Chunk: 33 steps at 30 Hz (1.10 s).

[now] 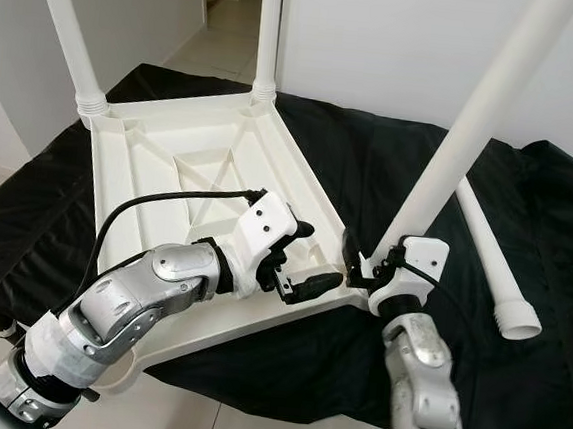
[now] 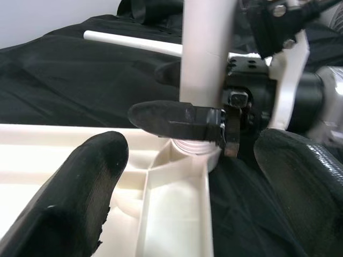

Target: Building children table

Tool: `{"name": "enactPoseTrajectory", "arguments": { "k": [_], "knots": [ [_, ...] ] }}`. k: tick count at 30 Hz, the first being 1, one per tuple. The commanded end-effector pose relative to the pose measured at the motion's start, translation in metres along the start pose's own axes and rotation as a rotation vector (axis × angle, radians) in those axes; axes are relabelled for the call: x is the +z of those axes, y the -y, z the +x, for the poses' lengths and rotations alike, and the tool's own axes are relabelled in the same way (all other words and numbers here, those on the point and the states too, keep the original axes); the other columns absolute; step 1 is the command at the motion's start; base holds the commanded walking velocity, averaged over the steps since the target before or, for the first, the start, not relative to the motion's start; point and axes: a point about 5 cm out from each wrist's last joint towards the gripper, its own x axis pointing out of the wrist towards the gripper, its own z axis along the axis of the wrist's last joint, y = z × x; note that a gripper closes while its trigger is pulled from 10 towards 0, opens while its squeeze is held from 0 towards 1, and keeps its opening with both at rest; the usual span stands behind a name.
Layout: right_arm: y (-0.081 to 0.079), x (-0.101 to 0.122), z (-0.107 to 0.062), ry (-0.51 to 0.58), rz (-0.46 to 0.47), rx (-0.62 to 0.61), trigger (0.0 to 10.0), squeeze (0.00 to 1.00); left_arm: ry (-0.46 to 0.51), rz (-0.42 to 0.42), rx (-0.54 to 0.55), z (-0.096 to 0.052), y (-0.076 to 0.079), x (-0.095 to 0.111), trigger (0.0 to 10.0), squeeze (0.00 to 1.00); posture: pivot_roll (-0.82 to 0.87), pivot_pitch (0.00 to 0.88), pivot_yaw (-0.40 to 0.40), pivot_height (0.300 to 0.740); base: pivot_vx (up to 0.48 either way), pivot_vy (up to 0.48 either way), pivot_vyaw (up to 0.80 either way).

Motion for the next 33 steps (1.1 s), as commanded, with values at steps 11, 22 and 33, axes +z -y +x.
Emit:
{"name": "enactPoseTrajectory", "arguments": {
  "k": [11,22,33],
  "knots": [
    [0.018,-0.006,0.016,-0.060,-0.038,0.196,5.1,0.00,-0.024,0.016,-0.068,0.005,0.005,-0.003,10.0,0.00,-0.08,0.000,-0.017,0.740,0.000,0.000,0.00],
    [0.027,-0.013,0.017,-0.106,-0.056,0.274,0.0,0.00,-0.058,0.007,-0.064,0.010,0.004,-0.018,10.0,0.00,-0.09,0.000,-0.022,0.740,0.000,0.000,0.00],
    [0.012,-0.019,0.012,-0.109,-0.027,0.163,10.0,0.00,-0.068,-0.004,-0.032,0.009,0.001,-0.023,10.0,0.00,-0.09,0.000,-0.026,0.740,0.000,0.000,0.00]
  ]
}}
